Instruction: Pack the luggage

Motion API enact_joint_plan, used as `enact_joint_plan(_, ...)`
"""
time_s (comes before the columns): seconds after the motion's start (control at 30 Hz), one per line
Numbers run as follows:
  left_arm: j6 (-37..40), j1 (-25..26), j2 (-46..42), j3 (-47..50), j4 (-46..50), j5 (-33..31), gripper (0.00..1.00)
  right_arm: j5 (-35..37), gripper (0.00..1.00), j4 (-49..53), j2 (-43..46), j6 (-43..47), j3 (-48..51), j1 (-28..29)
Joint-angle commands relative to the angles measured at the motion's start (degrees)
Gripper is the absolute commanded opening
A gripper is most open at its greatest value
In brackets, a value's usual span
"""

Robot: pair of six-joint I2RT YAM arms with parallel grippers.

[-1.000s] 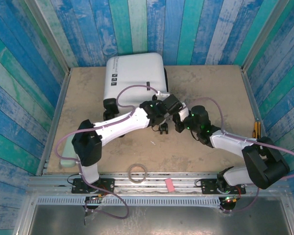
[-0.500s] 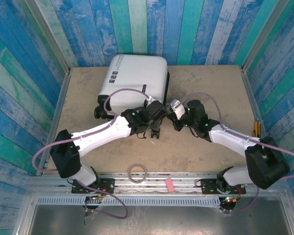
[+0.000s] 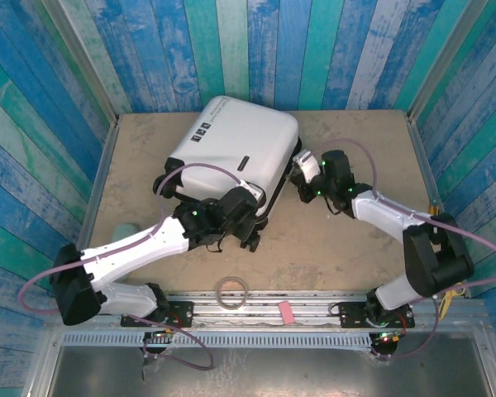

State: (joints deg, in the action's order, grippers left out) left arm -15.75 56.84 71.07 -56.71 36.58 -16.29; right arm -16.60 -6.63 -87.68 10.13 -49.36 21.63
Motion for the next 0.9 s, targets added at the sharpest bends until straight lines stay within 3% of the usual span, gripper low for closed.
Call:
enact_joint_plan(0.0,7.4,2.0,-8.2,1.1,-2.8,5.8,0.0,9.7,0.0,-4.8,-2.8,-4.4,-4.7,-5.2)
enact_joint_plan(0.17,12.1,5.4,-11.1,3.6,-4.3,4.9,0.0,13.4,0.0,-5.2,-9.8,-9.0,-11.1,-11.1)
enact_joint_plan(0.33,16.6,6.1,-14.2,5.8,-4.2,7.2,0.0,10.0,0.0,-3.1,-17.9,-9.0,-20.4,-16.0)
enact_joint_plan(0.53,24.6,6.8,-19.2,10.4,-5.7,12.7,0.0,2.2,0.02,2.8,-26.6,-1.2,-30.6,-17.6)
enact_joint_plan(0.6,26.5,6.9,-20.6,11.6,-6.6,12.2,0.0,1.8,0.14,3.2,-27.8,-1.8,-31.8,-17.6)
enact_joint_plan(0.63,27.2,6.9,-21.2,11.9,-6.8,11.2,0.0,1.2,0.27,3.6,-28.1,-2.5,-32.4,-17.6)
enact_joint_plan(0.67,27.5,6.9,-21.5,12.0,-7.1,9.8,0.09,1.2,0.34,3.8,-28.2,-3.2,-32.8,-17.7)
enact_joint_plan(0.7,27.1,6.8,-22.0,12.1,-7.7,7.1,0.35,0.7,0.36,4.2,-28.5,-3.9,-33.6,-17.7)
enact_joint_plan(0.73,26.7,6.9,-22.4,12.3,-8.3,4.2,0.54,-0.3,0.37,4.9,-28.8,-4.0,-34.5,-17.8)
enact_joint_plan(0.8,25.9,6.8,-23.1,12.2,-9.2,-0.7,0.69,-1.9,0.38,6.3,-29.4,-4.1,-36.4,-17.8)
enact_joint_plan(0.87,24.0,6.9,-24.0,11.6,-9.5,-5.1,0.75,-4.4,0.38,7.7,-30.2,-3.9,-38.9,-17.7)
